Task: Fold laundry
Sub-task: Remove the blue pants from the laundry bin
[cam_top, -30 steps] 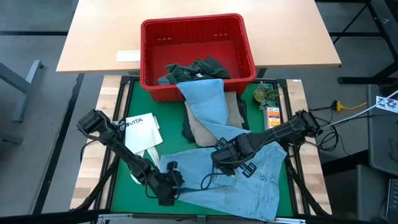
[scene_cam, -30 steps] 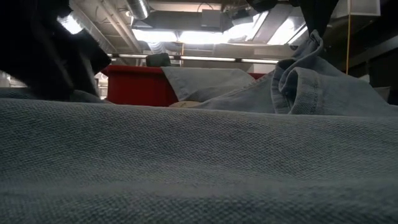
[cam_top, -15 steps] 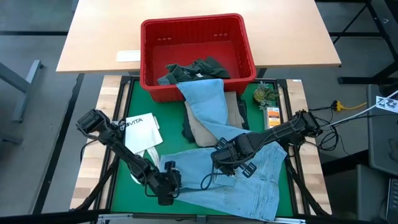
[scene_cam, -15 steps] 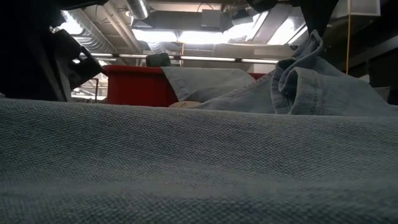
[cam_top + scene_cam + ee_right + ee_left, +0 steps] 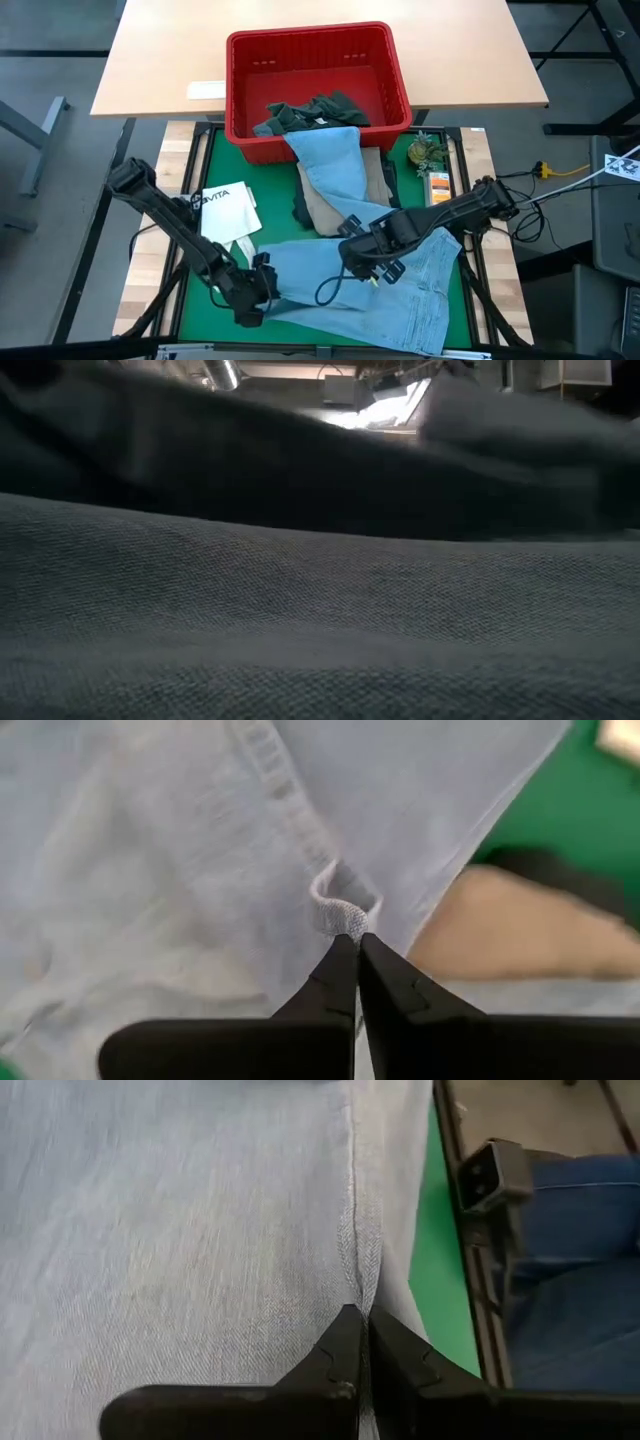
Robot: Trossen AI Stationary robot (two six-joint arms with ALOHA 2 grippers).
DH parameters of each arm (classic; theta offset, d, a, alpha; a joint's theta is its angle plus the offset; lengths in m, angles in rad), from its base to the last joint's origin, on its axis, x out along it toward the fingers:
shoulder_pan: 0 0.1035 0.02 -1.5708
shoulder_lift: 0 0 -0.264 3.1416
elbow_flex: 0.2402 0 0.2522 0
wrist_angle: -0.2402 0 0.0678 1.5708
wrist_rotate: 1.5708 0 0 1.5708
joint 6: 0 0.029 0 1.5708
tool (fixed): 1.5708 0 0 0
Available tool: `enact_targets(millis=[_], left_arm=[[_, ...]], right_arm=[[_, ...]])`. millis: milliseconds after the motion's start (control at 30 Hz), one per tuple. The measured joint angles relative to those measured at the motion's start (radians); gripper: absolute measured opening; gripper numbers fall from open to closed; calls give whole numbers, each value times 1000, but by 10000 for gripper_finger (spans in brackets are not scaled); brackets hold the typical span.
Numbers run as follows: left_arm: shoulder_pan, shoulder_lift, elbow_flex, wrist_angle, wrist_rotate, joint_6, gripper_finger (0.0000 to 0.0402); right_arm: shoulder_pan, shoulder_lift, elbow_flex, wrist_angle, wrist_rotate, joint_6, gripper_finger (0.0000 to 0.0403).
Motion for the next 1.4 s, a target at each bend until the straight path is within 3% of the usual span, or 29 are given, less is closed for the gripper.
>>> enact_targets(millis=[400, 600, 767, 900, 1067, 1233, 1400], left_arm=[[-116, -162, 0, -198, 49, -3, 2], [-184, -175, 0, -277, 83, -29, 13], [-228, -175, 0, -313, 85, -30, 15], [-257, -175, 0, -335, 156, -37, 10], [-292, -175, 0, -377, 190, -128, 12], [-317, -175, 0, -392, 153, -192, 23], [-319, -175, 0, -395, 95, -360, 35]], right_arm=[[0, 0, 41, 276, 19, -20, 3], [0, 0, 41, 424, 21, -65, 3], [-7, 14, 41, 433, 44, -104, 3], [-21, 33, 41, 442, 43, -97, 3], [-27, 56, 41, 440, 22, -96, 3], [-27, 78, 41, 427, 14, -96, 3], [-26, 95, 41, 417, -2, -93, 4]])
